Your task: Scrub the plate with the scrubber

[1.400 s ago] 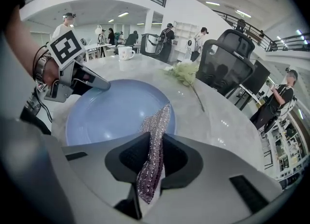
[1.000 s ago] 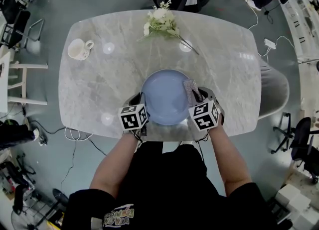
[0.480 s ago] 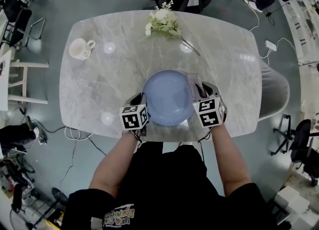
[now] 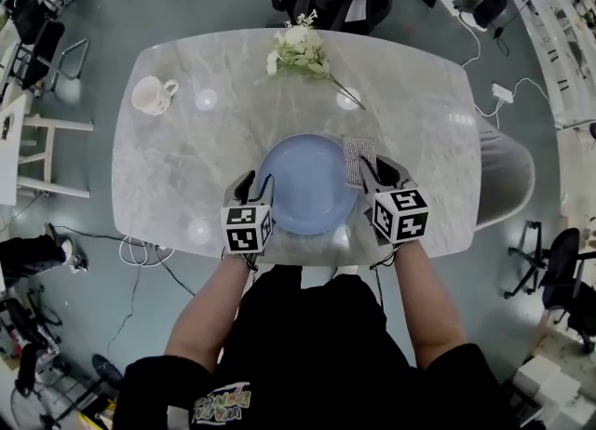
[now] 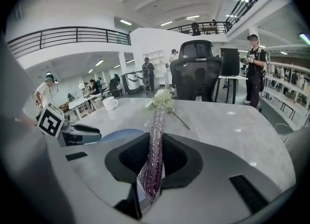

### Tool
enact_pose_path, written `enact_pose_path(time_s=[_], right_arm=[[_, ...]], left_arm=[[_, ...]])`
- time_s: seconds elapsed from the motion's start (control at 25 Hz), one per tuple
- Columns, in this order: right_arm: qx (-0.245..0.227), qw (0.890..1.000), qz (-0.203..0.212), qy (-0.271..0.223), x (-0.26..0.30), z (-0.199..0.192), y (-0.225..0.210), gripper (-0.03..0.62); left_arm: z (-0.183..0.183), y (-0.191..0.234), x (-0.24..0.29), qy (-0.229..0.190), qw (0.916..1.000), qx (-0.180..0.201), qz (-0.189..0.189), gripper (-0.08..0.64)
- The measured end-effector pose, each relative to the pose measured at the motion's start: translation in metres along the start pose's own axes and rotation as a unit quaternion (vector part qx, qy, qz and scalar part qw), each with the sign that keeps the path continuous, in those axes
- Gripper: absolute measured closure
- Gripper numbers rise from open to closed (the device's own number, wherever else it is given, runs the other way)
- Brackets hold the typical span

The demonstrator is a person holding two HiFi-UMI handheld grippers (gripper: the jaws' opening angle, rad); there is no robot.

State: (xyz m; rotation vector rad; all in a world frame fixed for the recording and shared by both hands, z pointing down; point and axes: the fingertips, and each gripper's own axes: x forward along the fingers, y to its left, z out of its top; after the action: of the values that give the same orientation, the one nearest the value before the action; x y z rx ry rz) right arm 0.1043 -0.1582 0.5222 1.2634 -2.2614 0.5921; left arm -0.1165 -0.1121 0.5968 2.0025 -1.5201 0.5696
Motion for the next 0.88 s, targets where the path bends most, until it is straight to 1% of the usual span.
enact_pose_path(time_s=[0.08, 0.16, 0.28, 0.36, 0.48, 0.64, 0.76, 0.88], right_arm=[[0.006, 1.000, 0.012, -0.012, -0.012, 0.001, 0.002, 0.517], [0.009, 0.999, 0.024, -0.023, -0.025, 0.003, 0.004, 0.517], [0.008, 0.999, 0.039, -0.035, -0.047, 0.006, 0.006, 0.517], [0.004, 0.998, 0.050, -0.041, -0.063, 0.007, 0.008, 0.517], [-0.006, 0.996, 0.069, -0.053, -0.090, 0.009, 0.011, 0.517], [-0.023, 0.992, 0.100, -0.070, -0.129, 0.012, 0.015, 0.518], [-0.038, 0.989, 0.125, -0.076, -0.157, 0.009, 0.018, 0.518], [-0.048, 0.985, 0.145, -0.077, -0.179, 0.000, 0.019, 0.518]], left_arm=[[0.009, -0.005, -0.012, -0.015, 0.9998, 0.009, 0.004, 0.399], [0.018, -0.012, -0.027, -0.031, 0.9994, 0.012, 0.008, 0.432], [0.031, -0.025, -0.052, -0.053, 0.9984, 0.011, 0.018, 0.517], [0.037, -0.037, -0.069, -0.067, 0.9975, 0.004, 0.020, 0.539], [0.044, -0.065, -0.096, -0.089, 0.9960, 0.000, 0.009, 0.541], [0.052, -0.114, -0.134, -0.123, 0.9923, 0.012, -0.011, 0.541], [0.048, -0.151, -0.160, -0.139, 0.9900, 0.009, -0.022, 0.541], [0.035, -0.181, -0.182, -0.145, 0.9892, 0.006, -0.023, 0.541]])
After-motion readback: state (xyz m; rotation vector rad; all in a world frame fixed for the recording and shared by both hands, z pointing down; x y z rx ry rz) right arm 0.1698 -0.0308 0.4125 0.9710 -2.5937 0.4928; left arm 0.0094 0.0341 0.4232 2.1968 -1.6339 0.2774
